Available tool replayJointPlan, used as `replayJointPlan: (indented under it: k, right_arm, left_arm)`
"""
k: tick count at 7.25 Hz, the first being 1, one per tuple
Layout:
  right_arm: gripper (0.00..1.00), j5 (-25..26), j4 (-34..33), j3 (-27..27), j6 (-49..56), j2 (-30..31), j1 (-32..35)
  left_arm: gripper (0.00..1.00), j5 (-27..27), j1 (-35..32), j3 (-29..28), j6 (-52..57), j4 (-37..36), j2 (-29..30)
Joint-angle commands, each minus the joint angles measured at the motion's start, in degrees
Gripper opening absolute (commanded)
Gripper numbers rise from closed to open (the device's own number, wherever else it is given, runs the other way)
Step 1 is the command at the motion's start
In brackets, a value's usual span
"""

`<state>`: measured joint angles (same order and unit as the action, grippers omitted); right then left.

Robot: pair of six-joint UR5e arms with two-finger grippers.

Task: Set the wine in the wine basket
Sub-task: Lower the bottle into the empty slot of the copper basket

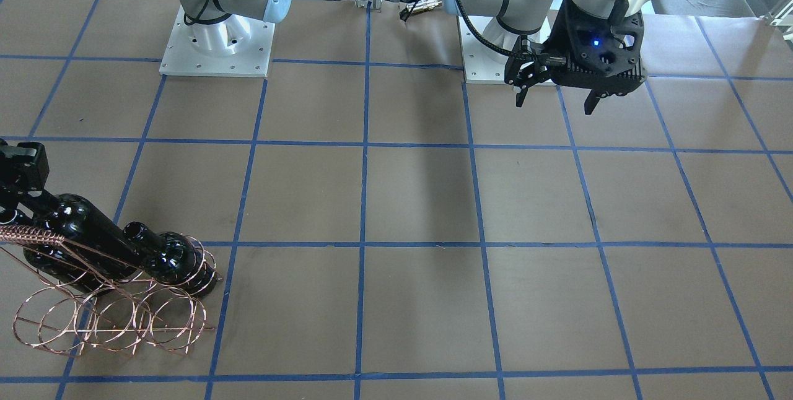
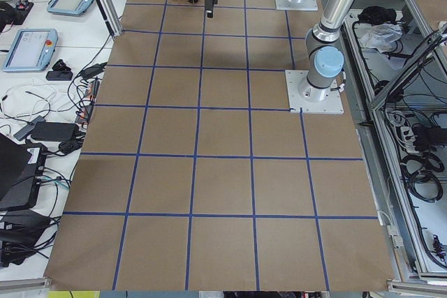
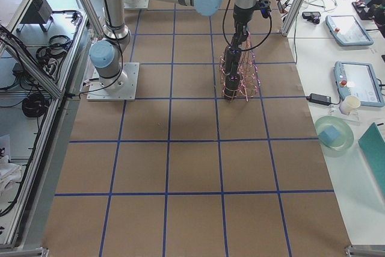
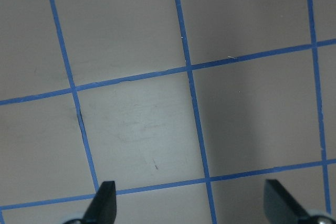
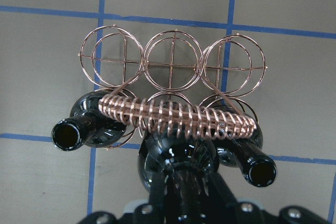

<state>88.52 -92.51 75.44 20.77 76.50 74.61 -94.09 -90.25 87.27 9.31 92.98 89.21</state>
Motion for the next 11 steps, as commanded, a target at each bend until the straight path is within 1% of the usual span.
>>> replayJointPlan:
  k: [1, 3, 4, 6, 7, 8, 9, 10, 11]
  right_arm:
    - [0.06, -0.10, -0.92, 1.37, -0.64, -0.03, 0.28]
    - [0.06, 0.34, -2.76, 3.83, -0.73, -0.03, 0.28]
    - [0.09, 0.60, -4.25, 4.80, -0.73, 0.05, 0.28]
    - [0.16, 0.60, -4.44, 4.90, -0.38, -0.03, 0.28]
    - [0.24, 0.60, -4.44, 4.90, -0.38, 0.05, 0.28]
    - [0.53, 0.60, -4.61, 4.90, -0.38, 0.05, 0.28]
    - [0.73, 0.60, -5.83, 4.90, -0.38, -0.03, 0.28]
    - [0.80, 0.60, -6.02, 4.90, -0.29, -0.03, 0.28]
    - [0.84, 0.60, -6.02, 4.98, -0.55, 0.05, 0.28]
  left_arm:
    - [1.00, -0.13, -0.02, 0.18, 0.01, 0.01, 0.00]
    - [1.00, -0.05, -0.02, 0.18, 0.01, 0.01, 0.09]
    - [1.00, -0.05, -0.02, 0.18, 0.01, 0.01, 0.00]
    - [1.00, -0.13, -0.10, 0.27, 0.01, 0.01, 0.09]
    - [1.00, -0.13, -0.10, 0.27, 0.01, 0.09, 0.09]
    - [1.00, -0.05, -0.10, 0.27, 0.01, 0.09, 0.09]
    - [1.00, -0.13, -0.02, 0.27, 0.01, 0.09, 0.00]
    - [1.00, -0.13, -0.10, 0.27, 0.01, 0.09, 0.09]
    - [1.00, -0.05, -0.10, 0.27, 0.01, 0.09, 0.09]
